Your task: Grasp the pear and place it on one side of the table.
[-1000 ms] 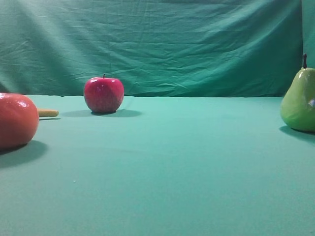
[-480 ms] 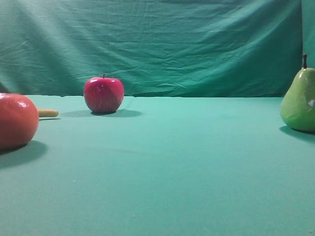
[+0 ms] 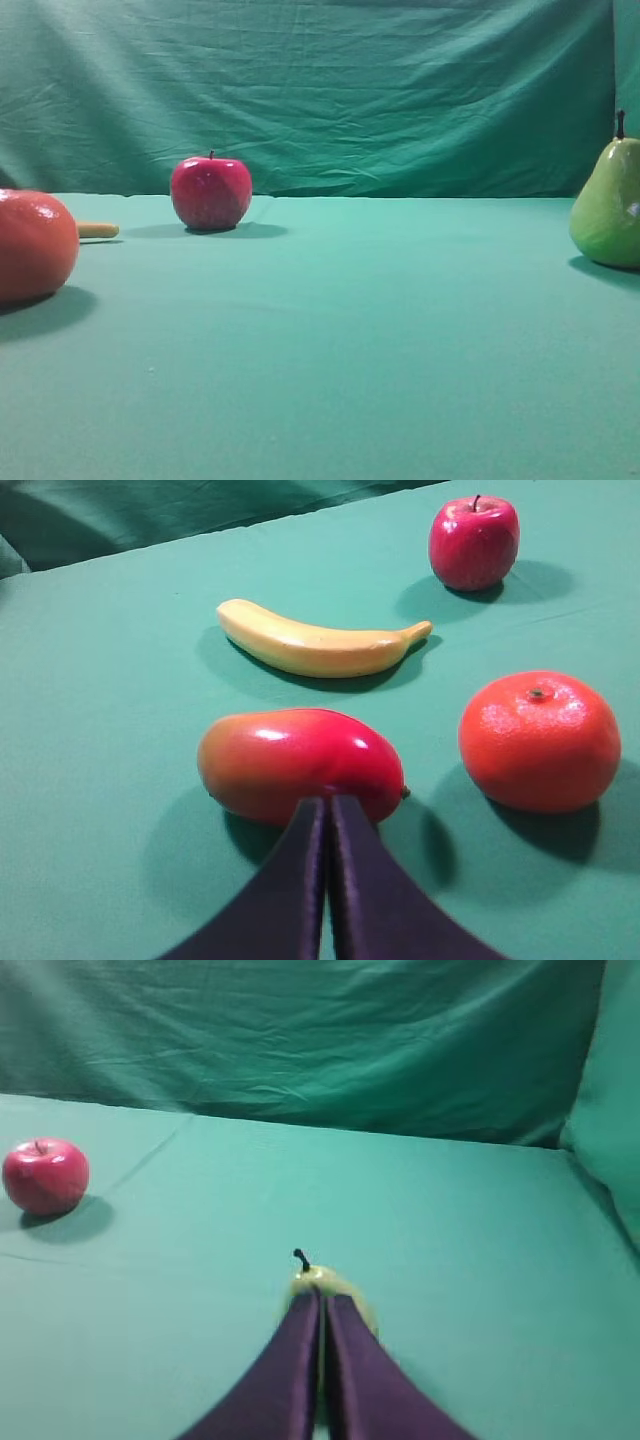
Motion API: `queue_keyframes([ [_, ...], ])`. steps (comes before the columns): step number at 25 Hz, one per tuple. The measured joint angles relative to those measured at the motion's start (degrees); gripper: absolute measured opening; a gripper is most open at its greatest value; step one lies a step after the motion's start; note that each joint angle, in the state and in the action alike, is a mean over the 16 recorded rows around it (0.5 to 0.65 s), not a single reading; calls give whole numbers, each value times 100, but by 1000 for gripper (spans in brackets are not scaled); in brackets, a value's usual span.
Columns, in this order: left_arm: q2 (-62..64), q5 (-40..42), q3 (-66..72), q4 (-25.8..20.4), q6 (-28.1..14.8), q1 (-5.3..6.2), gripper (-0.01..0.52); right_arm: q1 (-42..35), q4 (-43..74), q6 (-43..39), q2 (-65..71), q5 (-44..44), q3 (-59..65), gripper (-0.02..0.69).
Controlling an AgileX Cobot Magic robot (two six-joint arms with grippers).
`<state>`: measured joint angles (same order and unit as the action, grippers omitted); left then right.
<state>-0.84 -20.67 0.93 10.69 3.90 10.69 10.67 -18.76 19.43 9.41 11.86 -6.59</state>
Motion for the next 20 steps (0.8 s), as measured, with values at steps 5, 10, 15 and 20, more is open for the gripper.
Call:
queue_keyframes([
  [5,0,0,0,0,0,0,0,-188,129,2,-650,66,654,0],
  [10,0,0,0,0,0,0,0,-362,284,2,-959,524,811,0],
  [15,0,0,0,0,0,0,0,-456,429,3,-1004,970,816,0],
  [20,0,0,0,0,0,0,0,-460,471,3,-1004,1088,816,0],
])
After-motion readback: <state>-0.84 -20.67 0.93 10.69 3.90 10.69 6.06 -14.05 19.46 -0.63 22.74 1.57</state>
